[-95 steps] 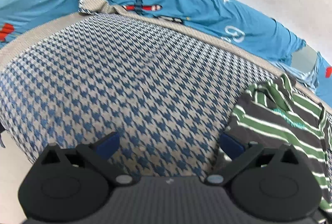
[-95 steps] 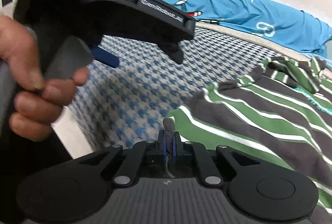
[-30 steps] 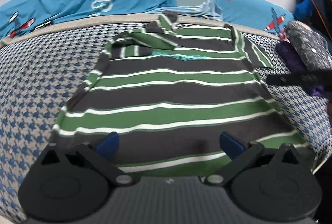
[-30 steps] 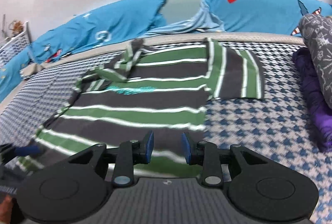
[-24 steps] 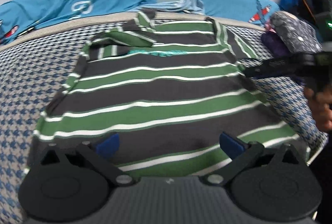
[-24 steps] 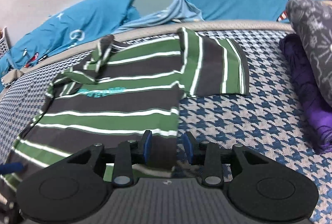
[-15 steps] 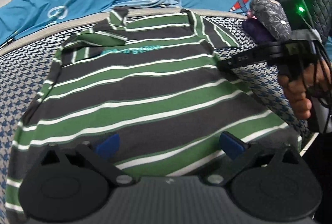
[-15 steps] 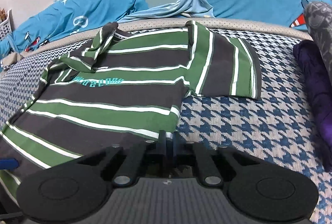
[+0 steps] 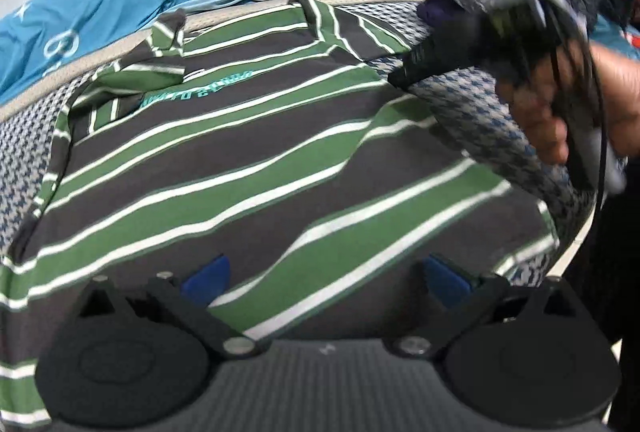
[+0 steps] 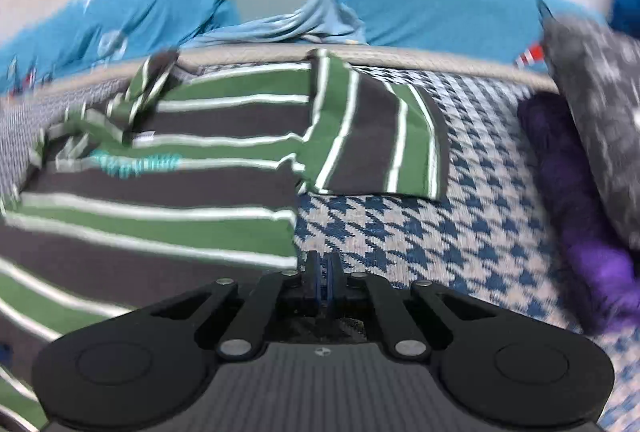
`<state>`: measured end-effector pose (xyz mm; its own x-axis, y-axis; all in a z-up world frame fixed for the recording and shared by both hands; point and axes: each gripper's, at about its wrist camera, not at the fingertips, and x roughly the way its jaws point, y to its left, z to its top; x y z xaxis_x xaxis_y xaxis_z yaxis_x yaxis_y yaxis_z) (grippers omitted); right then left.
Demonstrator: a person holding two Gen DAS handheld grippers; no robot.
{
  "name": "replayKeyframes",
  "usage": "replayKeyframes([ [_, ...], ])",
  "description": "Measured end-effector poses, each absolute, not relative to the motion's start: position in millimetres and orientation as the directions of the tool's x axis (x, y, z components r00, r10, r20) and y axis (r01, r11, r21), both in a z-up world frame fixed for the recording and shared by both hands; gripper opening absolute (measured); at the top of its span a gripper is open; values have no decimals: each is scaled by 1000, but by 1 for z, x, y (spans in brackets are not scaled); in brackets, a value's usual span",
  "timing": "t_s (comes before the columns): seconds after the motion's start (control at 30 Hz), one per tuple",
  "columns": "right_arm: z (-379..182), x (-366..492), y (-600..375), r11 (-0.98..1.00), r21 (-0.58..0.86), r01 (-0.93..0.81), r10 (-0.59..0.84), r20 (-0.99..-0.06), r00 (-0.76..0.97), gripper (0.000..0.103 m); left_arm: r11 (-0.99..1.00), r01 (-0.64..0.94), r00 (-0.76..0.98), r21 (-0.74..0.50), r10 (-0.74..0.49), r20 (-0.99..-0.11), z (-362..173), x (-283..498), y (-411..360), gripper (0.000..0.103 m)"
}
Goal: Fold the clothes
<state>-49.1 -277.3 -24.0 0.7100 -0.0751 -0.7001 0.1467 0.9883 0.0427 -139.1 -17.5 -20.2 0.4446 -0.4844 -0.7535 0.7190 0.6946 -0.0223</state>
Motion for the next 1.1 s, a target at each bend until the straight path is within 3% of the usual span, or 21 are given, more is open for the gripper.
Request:
replayKeyframes([
  [0.13,-15,-60,-284,977,90,195,-83,-678,730,8,710,697,433,-100,-528,-731,-13,-134,-7,103],
  [0.33,-5,-70,-267,983,99,152,-53,-644,763,15,774,623,507,-115,-512,-694,0,-122,7,103],
  [0.5,-4,-70,-254,984,128,121,-10,-645,764,31,843,529,596,-91,-446,-668,6,-109,21,103],
  [1.1,-13,-49,-210,991,133,15,81,-687,722,34,913,405,727,-40,-348,-592,22,-37,28,100],
])
